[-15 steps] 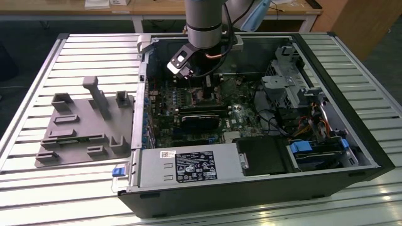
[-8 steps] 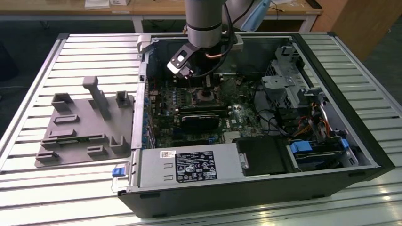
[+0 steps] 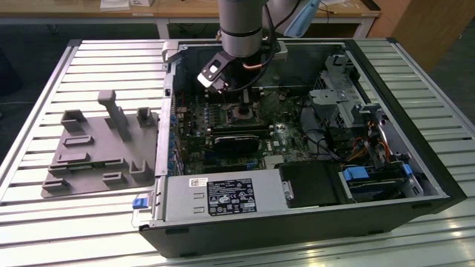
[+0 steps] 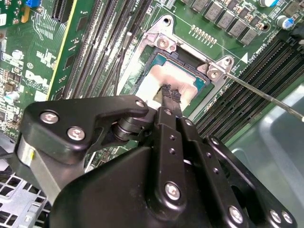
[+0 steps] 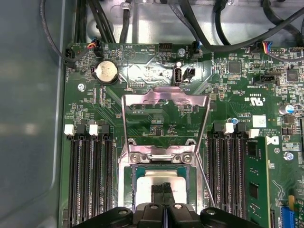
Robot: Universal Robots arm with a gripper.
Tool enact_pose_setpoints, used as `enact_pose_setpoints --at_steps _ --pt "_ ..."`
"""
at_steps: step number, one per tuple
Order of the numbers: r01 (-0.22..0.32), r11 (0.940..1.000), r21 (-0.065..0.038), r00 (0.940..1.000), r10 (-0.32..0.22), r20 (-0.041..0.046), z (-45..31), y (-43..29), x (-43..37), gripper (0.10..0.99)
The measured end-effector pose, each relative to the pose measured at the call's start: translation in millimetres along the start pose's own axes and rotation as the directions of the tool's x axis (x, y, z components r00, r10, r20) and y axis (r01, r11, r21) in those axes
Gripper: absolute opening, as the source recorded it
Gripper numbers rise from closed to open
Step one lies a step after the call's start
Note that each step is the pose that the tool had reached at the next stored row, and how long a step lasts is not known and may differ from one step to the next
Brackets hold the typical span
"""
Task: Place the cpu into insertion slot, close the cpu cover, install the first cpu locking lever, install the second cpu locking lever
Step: 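Place the cpu into insertion slot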
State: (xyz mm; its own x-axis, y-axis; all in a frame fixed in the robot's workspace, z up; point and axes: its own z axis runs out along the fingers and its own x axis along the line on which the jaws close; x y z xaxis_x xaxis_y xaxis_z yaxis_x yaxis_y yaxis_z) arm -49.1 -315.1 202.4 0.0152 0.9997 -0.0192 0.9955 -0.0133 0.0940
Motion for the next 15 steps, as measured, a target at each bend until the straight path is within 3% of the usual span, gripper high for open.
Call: enact_pose_setpoints --at_steps 15 --pt "0.000 1.0000 0.000 1.0000 0.000 0.0001 3.5 -0.7 0.0 0.102"
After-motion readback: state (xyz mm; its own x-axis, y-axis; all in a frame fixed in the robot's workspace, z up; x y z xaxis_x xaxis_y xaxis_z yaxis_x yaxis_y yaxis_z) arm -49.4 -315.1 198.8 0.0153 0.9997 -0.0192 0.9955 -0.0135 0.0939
